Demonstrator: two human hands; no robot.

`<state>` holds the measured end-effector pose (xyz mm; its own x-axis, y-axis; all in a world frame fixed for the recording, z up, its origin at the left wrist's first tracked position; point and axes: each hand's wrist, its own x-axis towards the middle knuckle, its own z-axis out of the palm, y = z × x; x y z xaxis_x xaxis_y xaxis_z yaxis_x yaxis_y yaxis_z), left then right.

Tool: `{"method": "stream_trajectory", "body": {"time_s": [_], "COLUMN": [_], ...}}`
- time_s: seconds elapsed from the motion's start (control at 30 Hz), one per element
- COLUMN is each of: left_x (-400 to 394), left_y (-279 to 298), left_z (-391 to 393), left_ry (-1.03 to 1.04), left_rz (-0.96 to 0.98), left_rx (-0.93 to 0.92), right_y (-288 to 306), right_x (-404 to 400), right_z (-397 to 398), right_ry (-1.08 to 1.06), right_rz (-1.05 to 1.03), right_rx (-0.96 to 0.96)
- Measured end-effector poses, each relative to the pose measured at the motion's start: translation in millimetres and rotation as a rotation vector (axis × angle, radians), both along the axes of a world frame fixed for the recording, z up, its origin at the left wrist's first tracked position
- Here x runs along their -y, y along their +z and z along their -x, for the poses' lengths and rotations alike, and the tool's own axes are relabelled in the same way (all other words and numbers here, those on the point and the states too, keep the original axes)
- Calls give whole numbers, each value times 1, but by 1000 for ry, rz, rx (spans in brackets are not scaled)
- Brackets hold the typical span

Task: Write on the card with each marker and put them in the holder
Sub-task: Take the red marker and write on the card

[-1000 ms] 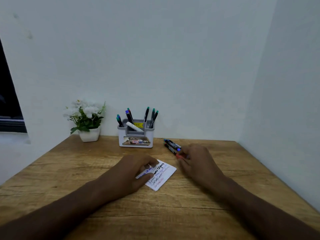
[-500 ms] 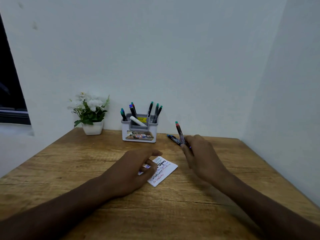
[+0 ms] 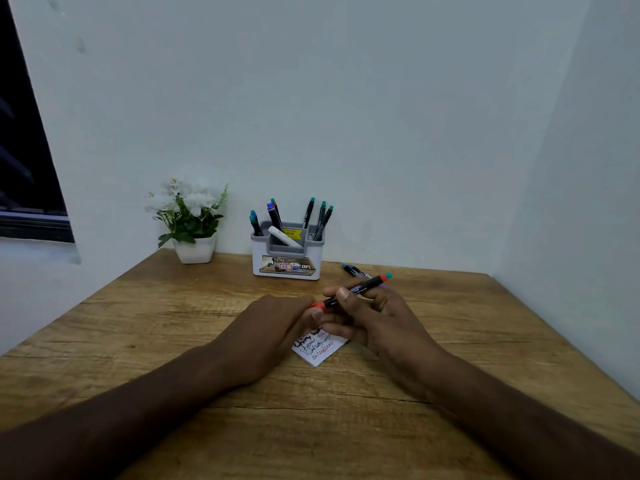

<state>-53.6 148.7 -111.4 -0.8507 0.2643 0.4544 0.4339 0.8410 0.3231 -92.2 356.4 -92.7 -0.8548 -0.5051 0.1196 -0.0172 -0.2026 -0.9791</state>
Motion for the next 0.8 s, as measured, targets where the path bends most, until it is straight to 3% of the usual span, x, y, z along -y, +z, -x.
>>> {"method": "stream_trajectory", "body": {"time_s": [0.17, 0.27, 0.5, 0.8], "left_x": [14, 13, 12, 13], "left_y": [4, 7, 7, 7], "left_z": [4, 2, 0, -2], "left_ry": [-32, -50, -99, -99], "left_rz": [-48, -15, 61, 128], "left_rx": [90, 117, 114, 129], "right_y": [8, 13, 6, 0], "right_x": [-4, -6, -11, -12], "right_z": [3, 9, 22, 15], "right_ry": [82, 28, -292, -207], "right_rz": [178, 178, 60, -335], "right_rx": [135, 86, -123, -197]}}
